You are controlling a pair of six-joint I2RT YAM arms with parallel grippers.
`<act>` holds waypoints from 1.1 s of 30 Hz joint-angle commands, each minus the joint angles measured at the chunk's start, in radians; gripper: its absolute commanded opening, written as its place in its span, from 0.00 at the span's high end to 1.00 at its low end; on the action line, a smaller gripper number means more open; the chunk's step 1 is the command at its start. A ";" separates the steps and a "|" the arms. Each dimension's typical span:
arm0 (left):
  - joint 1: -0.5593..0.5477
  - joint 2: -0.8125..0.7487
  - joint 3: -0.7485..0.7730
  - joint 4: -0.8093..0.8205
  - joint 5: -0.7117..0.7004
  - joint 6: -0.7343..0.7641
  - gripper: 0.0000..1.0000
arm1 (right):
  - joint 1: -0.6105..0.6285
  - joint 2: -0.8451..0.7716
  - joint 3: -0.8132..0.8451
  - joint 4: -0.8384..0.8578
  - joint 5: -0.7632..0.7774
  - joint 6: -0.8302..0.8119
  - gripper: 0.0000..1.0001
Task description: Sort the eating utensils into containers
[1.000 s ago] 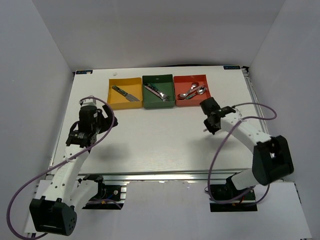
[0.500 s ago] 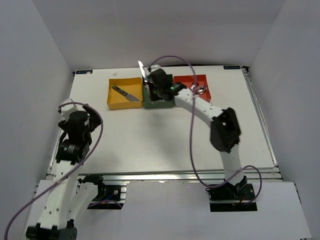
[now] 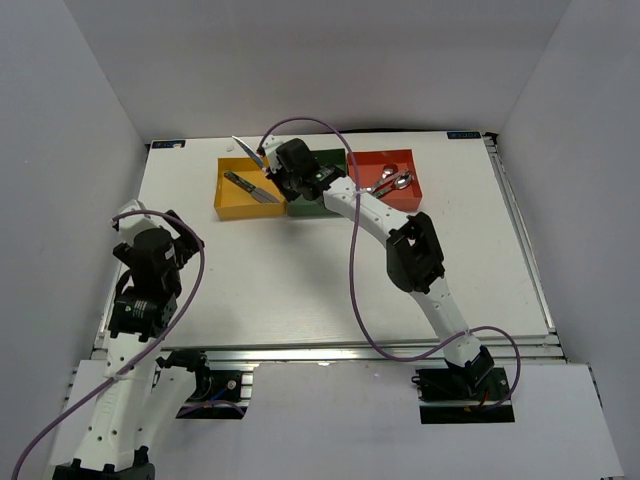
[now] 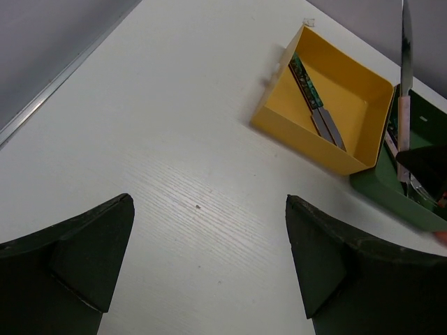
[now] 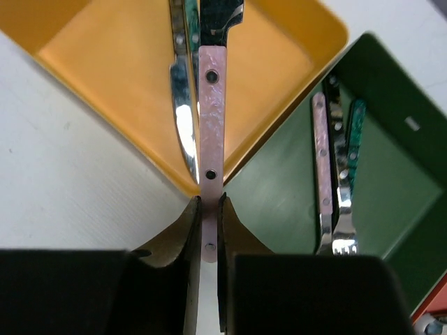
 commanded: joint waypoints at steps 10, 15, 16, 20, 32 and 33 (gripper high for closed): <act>-0.002 -0.037 -0.007 0.006 0.022 0.011 0.02 | -0.001 0.004 -0.011 0.324 -0.050 0.003 1.00; 0.000 -0.046 -0.010 0.011 0.025 0.013 0.02 | -0.009 0.078 0.074 0.367 -0.056 -0.001 1.00; -0.002 -0.046 -0.010 0.011 0.025 0.013 0.02 | -0.009 0.089 0.088 0.363 -0.050 0.001 1.00; -0.002 -0.046 -0.009 0.011 0.030 0.016 0.02 | -0.012 0.090 0.029 0.399 -0.024 0.004 1.00; -0.002 -0.061 -0.013 0.014 0.028 0.016 0.02 | -0.018 0.029 -0.088 0.459 0.005 0.006 0.24; -0.002 -0.063 -0.013 0.014 0.027 0.014 0.02 | -0.017 0.026 -0.082 0.456 0.002 0.007 0.15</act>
